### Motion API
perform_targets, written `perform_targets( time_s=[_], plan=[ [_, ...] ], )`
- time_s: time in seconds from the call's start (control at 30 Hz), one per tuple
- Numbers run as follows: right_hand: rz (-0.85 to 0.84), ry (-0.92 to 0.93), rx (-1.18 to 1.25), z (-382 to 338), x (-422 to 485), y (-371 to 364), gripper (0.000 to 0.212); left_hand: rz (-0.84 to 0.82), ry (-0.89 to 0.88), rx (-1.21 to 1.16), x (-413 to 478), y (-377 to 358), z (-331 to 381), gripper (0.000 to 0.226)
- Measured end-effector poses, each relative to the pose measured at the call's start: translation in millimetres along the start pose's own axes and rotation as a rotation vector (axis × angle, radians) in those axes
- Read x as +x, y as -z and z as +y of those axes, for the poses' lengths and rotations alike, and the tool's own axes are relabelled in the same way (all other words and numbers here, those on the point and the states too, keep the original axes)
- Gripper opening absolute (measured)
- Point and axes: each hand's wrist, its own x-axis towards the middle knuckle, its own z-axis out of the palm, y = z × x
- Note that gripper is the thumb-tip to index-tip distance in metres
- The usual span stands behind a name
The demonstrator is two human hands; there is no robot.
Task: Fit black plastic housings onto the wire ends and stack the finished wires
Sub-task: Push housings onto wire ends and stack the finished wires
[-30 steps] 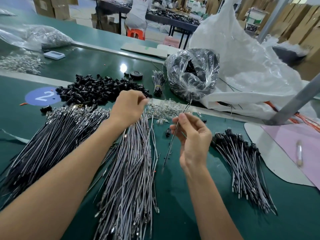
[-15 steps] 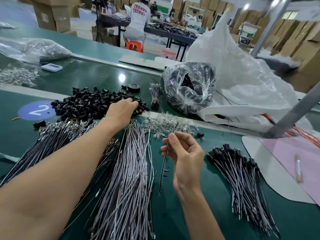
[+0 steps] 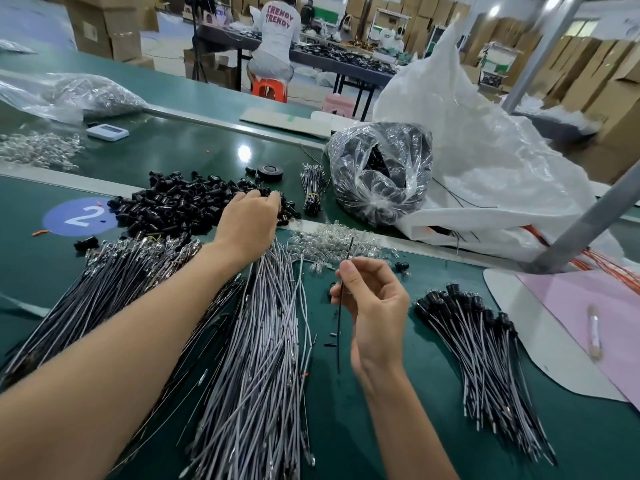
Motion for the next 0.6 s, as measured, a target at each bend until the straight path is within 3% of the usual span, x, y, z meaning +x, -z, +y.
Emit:
perform_targets(
  time_s=[0.07, 0.13, 0.27, 0.4, 0.5, 0.6],
  plan=[
    [-0.01, 0.032, -0.001, -4.6, 2.9, -0.1, 0.011, 0.201, 0.077, -0.206, -11.5, 12.7, 15.4, 0.011],
    [-0.012, 0.07, -0.035, -8.9, 5.0, -0.3, 0.01, 0.293, 0.123, -0.298, -28.9, 24.8, 33.9, 0.012],
    [-0.07, 0.13, -0.28, -15.7, 9.2, 8.3, 0.011, 0.206, 0.278, -0.517, -65.7, 32.7, 51.6, 0.011],
    [-0.181, 0.227, -0.609, -24.8, 21.6, 23.4, 0.018, 0.082, 0.454, -1.039, -82.0, 47.9, 51.3, 0.009],
    [-0.153, 0.3, -0.668, -23.6, 25.5, 29.0, 0.02, -0.039, 0.546, -1.347, -88.0, 52.9, 54.7, 0.017],
    [-0.149, 0.352, -0.687, -21.4, 27.1, 28.5, 0.025, -0.079, 0.573, -1.452, -91.0, 49.0, 61.1, 0.021]
  ],
)
